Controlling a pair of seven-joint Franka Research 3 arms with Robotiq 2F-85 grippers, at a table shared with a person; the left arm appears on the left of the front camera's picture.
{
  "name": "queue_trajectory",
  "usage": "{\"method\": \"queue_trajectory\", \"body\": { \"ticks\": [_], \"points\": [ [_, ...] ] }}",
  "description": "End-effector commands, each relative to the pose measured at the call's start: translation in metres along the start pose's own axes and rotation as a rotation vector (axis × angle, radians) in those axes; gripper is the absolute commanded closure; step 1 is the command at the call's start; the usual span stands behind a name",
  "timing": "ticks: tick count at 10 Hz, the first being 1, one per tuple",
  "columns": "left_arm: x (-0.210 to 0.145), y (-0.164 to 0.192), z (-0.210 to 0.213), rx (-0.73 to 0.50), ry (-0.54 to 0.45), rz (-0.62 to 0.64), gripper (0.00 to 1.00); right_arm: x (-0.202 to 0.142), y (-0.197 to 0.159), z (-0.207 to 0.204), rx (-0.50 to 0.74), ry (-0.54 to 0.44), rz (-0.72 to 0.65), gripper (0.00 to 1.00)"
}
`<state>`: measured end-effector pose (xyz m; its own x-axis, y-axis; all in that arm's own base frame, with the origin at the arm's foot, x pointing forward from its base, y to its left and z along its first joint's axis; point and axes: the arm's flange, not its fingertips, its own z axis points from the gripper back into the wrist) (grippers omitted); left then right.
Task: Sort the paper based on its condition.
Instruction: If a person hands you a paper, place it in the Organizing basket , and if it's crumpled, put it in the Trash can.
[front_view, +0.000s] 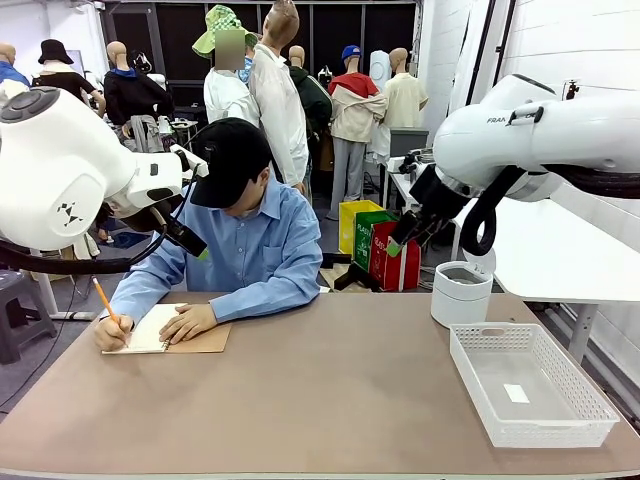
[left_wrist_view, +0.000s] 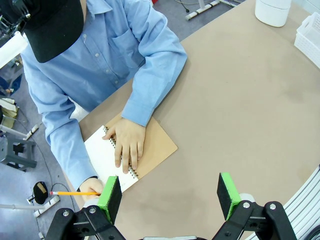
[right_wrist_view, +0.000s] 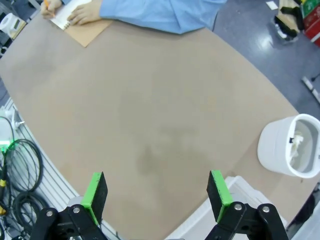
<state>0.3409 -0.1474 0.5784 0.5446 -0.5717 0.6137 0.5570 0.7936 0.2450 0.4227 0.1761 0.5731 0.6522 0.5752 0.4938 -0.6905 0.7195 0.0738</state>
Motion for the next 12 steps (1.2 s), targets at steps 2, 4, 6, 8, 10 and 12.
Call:
{"method": "queue_trajectory", "body": {
  "ticks": [2,4,6,8,10,12],
  "points": [
    [-0.0002,0.0000,0.0001,0.001,-0.001,-0.004,0.00,-0.0075,-0.0019,-0.0071,0.016,-0.056,0.031,0.00],
    [-0.0002,0.0000,0.0001,0.001,-0.001,-0.004,0.00,-0.0002,-0.0008,-0.0010,-0.005,-0.013,0.012,0.00],
    [-0.0002,0.0000,0.0001,0.001,-0.001,-0.004,0.00,-0.0002,-0.0008,-0.0010,-0.005,-0.013,0.012,0.00],
    [-0.0002,0.0000,0.0001,0.001,-0.001,-0.004,0.00,-0.0002,-0.0008,-0.0010,-0.005,-0.013,0.012,0.00],
    [-0.0002,0.0000,0.0001,0.001,-0.001,-0.004,0.00,-0.0002,-0.0008,-0.0010,-0.005,-0.013,0.012,0.00],
    [-0.0002,0.0000,0.0001,0.001,-0.001,-0.004,0.00,-0.0002,-0.0008,-0.0010,-0.005,-0.013,0.012,0.00]
  ]
}}
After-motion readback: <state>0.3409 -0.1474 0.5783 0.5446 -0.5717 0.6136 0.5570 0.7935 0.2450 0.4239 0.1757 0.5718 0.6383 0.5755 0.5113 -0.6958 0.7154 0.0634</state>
